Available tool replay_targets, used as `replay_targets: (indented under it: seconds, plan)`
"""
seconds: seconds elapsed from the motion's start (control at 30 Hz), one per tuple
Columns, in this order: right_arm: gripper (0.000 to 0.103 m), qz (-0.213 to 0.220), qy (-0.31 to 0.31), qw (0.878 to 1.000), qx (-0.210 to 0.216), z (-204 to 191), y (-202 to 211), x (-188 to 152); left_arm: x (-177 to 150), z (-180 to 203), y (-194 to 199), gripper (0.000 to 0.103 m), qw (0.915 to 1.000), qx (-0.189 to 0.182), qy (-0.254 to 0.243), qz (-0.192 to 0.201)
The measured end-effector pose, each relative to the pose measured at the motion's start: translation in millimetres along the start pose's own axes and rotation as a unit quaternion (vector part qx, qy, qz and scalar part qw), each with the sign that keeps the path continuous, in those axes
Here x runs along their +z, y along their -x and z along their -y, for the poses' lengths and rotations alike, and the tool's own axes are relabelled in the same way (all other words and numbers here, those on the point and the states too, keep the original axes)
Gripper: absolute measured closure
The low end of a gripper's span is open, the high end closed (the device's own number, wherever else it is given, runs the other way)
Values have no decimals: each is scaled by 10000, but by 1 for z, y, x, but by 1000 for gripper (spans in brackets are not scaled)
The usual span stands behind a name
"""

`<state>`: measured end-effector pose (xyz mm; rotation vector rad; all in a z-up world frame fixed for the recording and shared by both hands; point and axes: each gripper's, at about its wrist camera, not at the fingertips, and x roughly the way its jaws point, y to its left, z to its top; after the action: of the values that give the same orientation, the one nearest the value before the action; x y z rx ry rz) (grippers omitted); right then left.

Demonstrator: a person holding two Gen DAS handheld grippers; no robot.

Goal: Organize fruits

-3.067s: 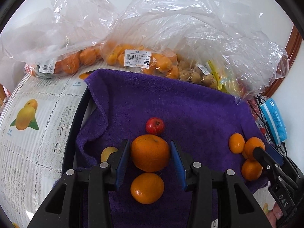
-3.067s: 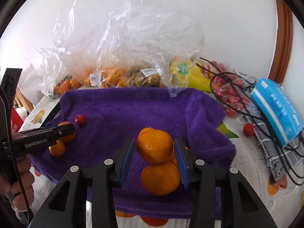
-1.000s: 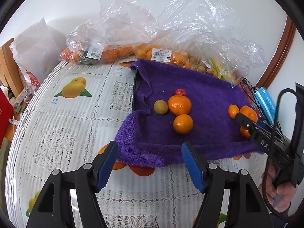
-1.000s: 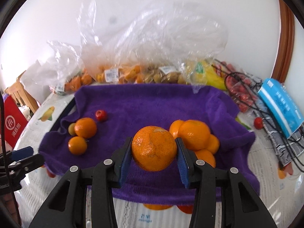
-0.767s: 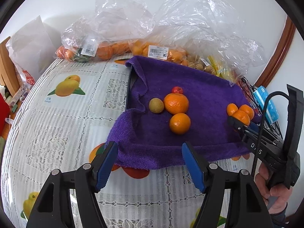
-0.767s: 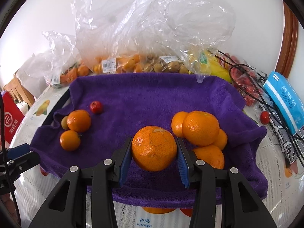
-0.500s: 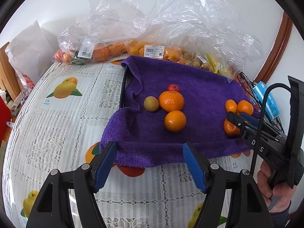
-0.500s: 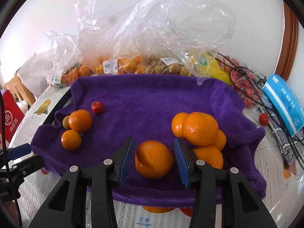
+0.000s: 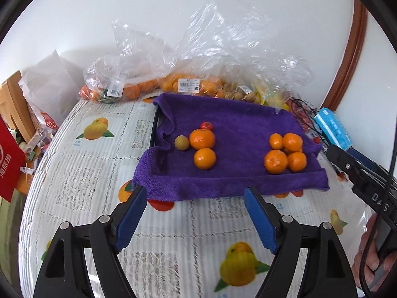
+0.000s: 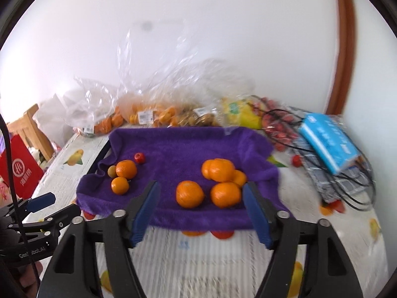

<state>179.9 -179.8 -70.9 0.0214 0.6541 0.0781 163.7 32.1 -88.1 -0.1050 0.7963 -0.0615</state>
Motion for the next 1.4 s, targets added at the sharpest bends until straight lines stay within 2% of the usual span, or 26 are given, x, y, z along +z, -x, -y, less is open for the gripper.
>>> replay_targets:
  seconds: [0.23, 0.37, 0.53, 0.7, 1.0, 1.4]
  plan:
    - [28, 89, -165, 9998, -94, 16, 65, -18, -16, 25, 48, 19, 9994, 46, -231, 262]
    - [27, 92, -195, 9994, -264, 21, 92, -33, -26, 31, 70, 18, 9993, 7, -150, 345]
    - [9, 286, -252, 9989, -285, 28, 127, -49, -39, 37, 101, 18, 9984, 116, -73, 551]
    - [1, 395, -266, 9984, -308, 31, 156, -60, -51, 43, 129, 16, 9972, 196, -78, 717]
    - [1, 495, -242, 9979, -329, 34, 189, -74, -64, 50, 160, 14, 9952, 228, -135, 939]
    - [1, 560, -244, 9975, -345, 33, 200, -75, -68, 50, 166, 14, 9950, 172, -125, 975]
